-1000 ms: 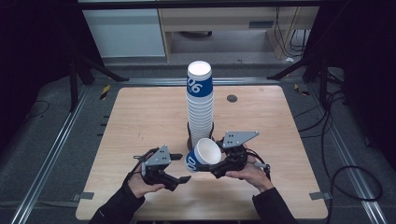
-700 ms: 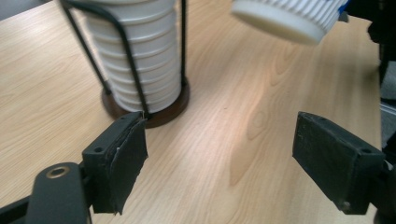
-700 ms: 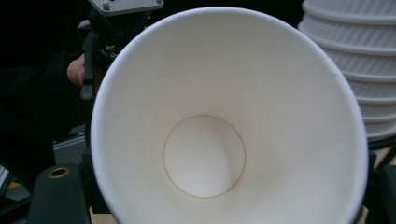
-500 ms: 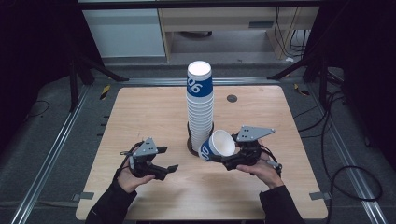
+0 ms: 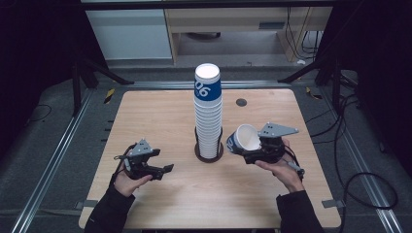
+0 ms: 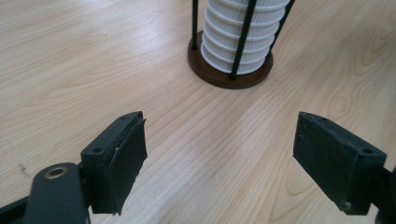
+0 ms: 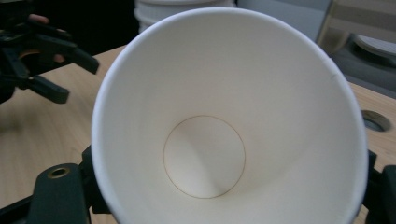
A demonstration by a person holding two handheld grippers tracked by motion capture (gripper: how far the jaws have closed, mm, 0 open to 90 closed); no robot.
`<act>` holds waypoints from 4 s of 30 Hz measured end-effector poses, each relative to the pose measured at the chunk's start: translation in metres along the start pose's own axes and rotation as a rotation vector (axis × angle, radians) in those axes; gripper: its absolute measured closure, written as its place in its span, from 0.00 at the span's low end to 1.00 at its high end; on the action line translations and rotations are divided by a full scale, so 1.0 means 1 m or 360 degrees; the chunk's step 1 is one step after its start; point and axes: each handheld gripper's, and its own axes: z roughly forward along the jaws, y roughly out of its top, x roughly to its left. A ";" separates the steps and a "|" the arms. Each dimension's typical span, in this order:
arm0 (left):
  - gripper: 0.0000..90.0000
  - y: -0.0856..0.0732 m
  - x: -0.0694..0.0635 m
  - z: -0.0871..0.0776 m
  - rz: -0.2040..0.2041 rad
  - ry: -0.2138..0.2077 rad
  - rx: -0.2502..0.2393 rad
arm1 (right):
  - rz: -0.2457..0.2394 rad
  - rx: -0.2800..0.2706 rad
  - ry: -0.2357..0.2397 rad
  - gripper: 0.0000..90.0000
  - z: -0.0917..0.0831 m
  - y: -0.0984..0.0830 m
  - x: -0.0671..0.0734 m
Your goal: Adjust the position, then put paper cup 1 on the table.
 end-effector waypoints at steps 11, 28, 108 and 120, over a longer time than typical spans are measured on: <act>0.18 -0.003 0.011 -0.001 -0.0053 0.0041 0.0008 | 0.0096 0.0142 -0.0366 0.22 -0.013 -0.001 -0.041; 0.18 -0.007 0.018 0.000 -0.0067 0.0094 0.0046 | 0.0233 0.0469 -0.0638 0.22 0.006 -0.019 -0.094; 0.18 -0.007 0.018 -0.003 -0.0053 0.0077 0.0040 | 0.0347 0.0719 -0.0674 0.04 -0.019 -0.046 -0.076; 0.18 -0.006 0.016 -0.002 -0.0039 0.0066 0.0040 | 0.0236 0.0444 -0.0569 0.07 -0.033 -0.018 -0.042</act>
